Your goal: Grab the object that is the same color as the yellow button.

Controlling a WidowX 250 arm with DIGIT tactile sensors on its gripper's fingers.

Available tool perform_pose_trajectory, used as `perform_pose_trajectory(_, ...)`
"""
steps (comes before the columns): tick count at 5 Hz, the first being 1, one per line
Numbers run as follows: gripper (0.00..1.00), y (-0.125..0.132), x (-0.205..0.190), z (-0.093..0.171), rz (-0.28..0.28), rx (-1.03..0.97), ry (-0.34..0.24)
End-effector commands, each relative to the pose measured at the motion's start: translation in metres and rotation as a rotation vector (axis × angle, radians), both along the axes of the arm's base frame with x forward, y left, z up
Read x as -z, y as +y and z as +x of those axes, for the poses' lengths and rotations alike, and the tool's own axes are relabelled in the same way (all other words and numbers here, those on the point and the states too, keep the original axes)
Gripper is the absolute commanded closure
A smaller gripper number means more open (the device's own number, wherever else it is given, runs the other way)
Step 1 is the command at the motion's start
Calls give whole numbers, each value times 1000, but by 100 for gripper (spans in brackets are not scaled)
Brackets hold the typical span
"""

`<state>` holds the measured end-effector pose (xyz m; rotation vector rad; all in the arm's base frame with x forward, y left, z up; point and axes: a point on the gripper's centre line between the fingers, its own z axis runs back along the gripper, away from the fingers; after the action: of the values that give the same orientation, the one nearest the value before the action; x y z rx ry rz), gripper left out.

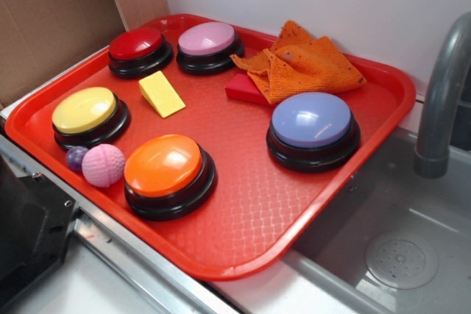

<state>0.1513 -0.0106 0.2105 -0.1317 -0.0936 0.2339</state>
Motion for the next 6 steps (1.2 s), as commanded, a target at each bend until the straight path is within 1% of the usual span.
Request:
perform_pose_trajectory(1, 0, 21, 42, 41, -23, -325, -60)
perform_pose_trajectory(2, 0, 30, 67, 60, -51, -354, -62)
perform_pose_trajectory(3, 0, 37, 96, 80, 6, -371, -36)
perform_pose_trajectory(4, 0, 43, 112, 87, 85, -389, -40)
perform_pose_trajectory(5, 0, 51, 134, 95, 249, -379, -37)
perform_pose_trajectory(6, 0, 61, 151, 97, 265, -421, -56)
